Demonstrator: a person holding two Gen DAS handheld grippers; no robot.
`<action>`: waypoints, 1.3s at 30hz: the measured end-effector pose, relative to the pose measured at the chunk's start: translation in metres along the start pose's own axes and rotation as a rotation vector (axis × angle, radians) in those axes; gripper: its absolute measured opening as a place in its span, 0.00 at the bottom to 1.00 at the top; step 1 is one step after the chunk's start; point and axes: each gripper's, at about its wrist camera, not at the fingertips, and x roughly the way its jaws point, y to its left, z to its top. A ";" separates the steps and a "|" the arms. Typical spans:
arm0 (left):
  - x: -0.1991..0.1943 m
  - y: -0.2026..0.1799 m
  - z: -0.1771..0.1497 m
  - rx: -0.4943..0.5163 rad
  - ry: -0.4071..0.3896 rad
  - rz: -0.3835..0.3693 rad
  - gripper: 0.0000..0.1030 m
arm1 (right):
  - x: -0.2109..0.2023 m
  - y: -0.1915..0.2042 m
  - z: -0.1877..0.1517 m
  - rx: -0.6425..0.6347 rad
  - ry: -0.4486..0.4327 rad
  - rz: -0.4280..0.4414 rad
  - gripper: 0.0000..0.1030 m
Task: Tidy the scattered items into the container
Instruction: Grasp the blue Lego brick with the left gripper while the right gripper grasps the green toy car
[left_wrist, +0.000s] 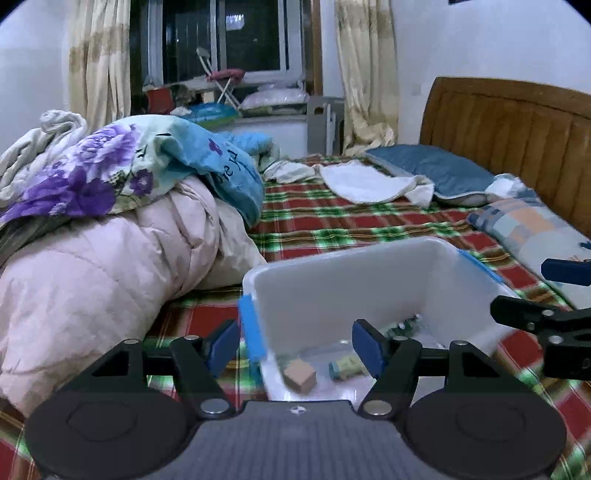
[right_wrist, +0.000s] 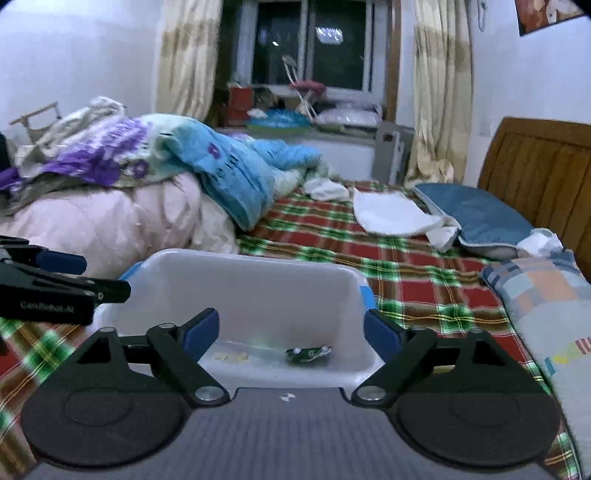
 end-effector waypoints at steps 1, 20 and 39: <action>-0.009 0.000 -0.011 0.013 -0.010 0.001 0.70 | -0.008 0.001 -0.007 -0.002 -0.005 0.006 0.88; -0.023 -0.007 -0.145 -0.013 0.170 -0.018 0.70 | -0.048 0.013 -0.148 -0.029 0.135 0.056 0.85; 0.005 0.000 -0.161 -0.083 0.233 -0.044 0.56 | -0.024 0.001 -0.175 -0.011 0.223 0.129 0.51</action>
